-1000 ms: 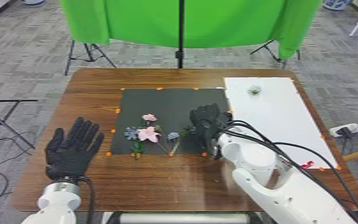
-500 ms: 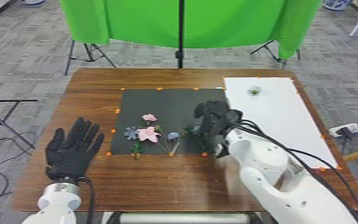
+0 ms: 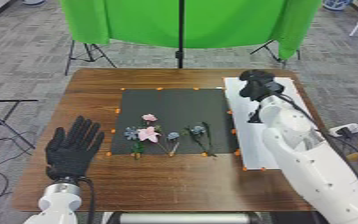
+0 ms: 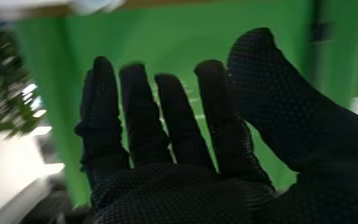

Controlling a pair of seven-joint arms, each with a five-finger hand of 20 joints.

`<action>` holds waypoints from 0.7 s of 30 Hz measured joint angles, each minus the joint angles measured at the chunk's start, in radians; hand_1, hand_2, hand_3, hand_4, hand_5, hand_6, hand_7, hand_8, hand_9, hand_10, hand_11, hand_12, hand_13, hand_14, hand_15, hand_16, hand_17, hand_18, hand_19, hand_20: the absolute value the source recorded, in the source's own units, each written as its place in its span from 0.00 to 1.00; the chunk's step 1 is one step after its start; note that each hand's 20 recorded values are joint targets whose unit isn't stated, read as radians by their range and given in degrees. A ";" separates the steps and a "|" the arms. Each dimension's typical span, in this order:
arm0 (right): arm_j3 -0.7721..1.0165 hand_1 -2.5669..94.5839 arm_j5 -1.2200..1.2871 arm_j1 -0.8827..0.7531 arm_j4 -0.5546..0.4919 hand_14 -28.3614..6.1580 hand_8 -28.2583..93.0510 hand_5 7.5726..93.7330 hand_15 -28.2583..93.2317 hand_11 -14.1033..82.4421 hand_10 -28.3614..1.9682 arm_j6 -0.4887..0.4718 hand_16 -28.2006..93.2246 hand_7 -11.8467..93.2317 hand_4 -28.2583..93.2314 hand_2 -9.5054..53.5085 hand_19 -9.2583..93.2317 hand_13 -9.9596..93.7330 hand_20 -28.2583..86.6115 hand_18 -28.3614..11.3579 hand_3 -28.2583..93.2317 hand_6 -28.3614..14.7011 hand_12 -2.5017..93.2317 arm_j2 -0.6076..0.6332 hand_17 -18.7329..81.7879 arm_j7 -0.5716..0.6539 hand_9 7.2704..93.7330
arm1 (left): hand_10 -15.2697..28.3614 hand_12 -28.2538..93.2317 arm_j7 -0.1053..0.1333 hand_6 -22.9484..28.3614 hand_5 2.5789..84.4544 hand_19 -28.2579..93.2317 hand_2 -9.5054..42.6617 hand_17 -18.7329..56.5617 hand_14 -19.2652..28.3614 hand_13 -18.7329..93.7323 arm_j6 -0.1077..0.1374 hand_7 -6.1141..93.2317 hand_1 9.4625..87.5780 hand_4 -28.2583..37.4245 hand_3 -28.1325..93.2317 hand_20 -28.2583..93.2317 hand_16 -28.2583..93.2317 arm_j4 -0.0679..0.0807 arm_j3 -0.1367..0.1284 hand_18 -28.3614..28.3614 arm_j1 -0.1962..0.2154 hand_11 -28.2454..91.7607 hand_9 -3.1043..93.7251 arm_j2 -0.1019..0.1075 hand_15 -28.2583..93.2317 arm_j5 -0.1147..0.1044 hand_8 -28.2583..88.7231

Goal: Arrange flowers

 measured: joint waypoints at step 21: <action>0.061 0.61 -0.007 0.217 0.392 0.52 0.11 0.48 0.54 0.30 0.55 -0.231 0.35 0.30 0.00 0.00 0.83 0.60 0.49 0.19 0.73 0.65 0.16 -0.128 0.43 -0.021 0.51 | 0.69 0.31 0.008 0.64 0.54 0.53 0.53 0.14 0.73 0.42 -0.017 0.18 0.20 0.00 0.86 0.33 0.17 0.002 0.009 0.75 0.001 0.42 0.44 0.002 0.52 0.002 0.16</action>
